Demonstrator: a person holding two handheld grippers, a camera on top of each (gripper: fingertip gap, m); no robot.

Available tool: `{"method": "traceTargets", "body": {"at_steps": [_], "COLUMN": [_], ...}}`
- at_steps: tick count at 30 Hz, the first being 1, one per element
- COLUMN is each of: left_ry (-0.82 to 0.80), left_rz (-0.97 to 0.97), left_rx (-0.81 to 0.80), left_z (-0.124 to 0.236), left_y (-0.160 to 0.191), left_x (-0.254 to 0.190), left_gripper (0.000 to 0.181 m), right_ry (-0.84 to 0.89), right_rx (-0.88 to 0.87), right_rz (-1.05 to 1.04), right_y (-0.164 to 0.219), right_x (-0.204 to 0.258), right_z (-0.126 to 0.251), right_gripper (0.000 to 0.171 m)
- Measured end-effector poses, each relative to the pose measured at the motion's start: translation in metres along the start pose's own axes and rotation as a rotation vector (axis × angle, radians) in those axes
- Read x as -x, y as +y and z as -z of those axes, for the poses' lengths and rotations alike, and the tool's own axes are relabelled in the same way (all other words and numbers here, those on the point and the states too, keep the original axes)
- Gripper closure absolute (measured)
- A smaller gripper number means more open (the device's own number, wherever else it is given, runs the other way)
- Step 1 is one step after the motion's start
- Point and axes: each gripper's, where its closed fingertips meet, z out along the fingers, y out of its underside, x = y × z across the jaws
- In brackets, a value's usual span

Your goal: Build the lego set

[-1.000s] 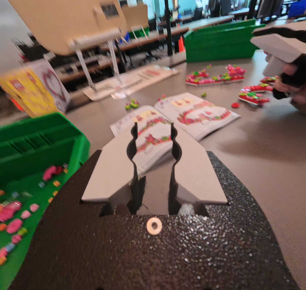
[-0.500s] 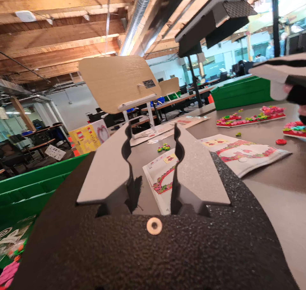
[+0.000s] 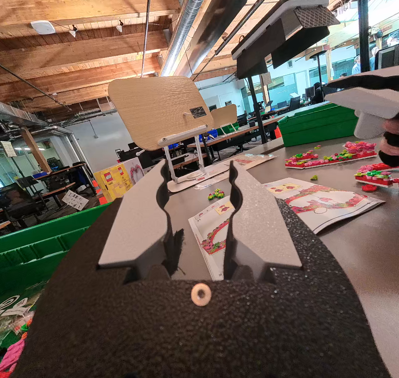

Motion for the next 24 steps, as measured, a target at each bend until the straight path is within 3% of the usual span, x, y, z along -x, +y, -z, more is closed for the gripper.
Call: {"method": "traceTargets", "body": {"at_steps": [7,10,15,24], "left_ry": [0.002,0.004,0.001,0.008], "left_rz": [-0.031,-0.047,-0.040,-0.045], "left_rx": [-0.019,-0.033,-0.042,-0.045], "left_z": [-0.001,0.000,0.001,0.002], "left_y": [-0.004,-0.006,-0.008,-0.008], "left_x": [-0.003,-0.005,-0.004,-0.005], "left_gripper": [0.129,0.129,0.130,0.130], "right_ry": [-0.052,-0.162,-0.358,-0.381], "right_rx": [-0.098,-0.135,-0.158,-0.149], "right_rz": [-0.032,-0.014,0.190,0.202], "right_y": [-0.036,-0.049,-0.050,-0.045], "right_x": [0.020,0.057,0.115,0.119], "right_z": [-0.001,0.001,0.010,0.012], "right_gripper": [0.153,0.153,0.156,0.157]}}
